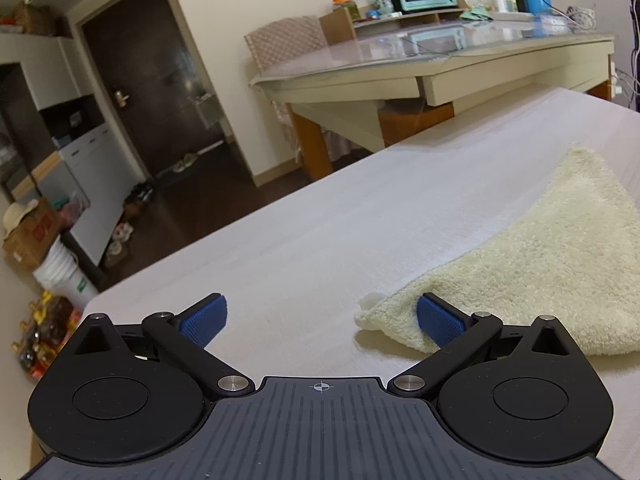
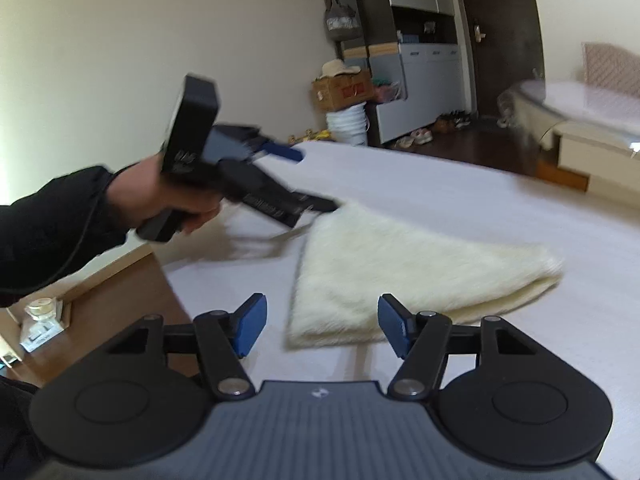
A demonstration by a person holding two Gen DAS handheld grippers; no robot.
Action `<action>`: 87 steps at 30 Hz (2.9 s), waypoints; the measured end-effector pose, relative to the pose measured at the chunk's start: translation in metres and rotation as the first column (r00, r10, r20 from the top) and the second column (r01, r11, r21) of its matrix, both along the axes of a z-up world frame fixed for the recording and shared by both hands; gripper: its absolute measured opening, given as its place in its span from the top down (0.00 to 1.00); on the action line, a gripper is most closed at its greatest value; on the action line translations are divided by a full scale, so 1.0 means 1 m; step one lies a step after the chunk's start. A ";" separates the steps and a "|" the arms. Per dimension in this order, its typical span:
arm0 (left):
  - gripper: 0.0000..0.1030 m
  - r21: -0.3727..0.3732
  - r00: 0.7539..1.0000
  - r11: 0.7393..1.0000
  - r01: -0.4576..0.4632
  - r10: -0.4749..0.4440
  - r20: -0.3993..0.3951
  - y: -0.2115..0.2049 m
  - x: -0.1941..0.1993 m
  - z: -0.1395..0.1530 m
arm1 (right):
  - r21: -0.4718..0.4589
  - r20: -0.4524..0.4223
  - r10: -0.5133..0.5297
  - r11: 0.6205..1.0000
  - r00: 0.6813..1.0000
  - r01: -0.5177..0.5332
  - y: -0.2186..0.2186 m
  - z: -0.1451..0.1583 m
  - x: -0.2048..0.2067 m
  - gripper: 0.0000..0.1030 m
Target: Fold towel
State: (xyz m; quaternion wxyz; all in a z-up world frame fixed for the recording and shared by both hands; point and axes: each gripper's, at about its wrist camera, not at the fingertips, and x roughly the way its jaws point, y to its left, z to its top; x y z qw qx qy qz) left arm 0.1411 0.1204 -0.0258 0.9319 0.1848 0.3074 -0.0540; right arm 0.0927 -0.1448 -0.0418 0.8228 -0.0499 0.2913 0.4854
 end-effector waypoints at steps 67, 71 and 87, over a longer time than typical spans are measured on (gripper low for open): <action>0.00 -0.197 1.000 0.980 -0.007 0.002 -0.029 -0.070 -0.098 0.000 | -0.002 0.084 -0.362 0.932 0.928 0.364 -0.052 0.018 -0.037 0.02; 0.00 -0.179 1.000 0.984 -0.001 -0.004 -0.024 -0.076 -0.113 -0.001 | 0.004 0.097 -0.383 0.923 0.918 0.385 -0.058 0.023 -0.050 0.01; 0.00 -0.235 0.993 0.966 -0.110 0.096 -0.070 -0.076 -0.142 0.010 | 0.008 0.066 -0.396 0.918 0.916 0.396 -0.057 0.026 -0.068 0.01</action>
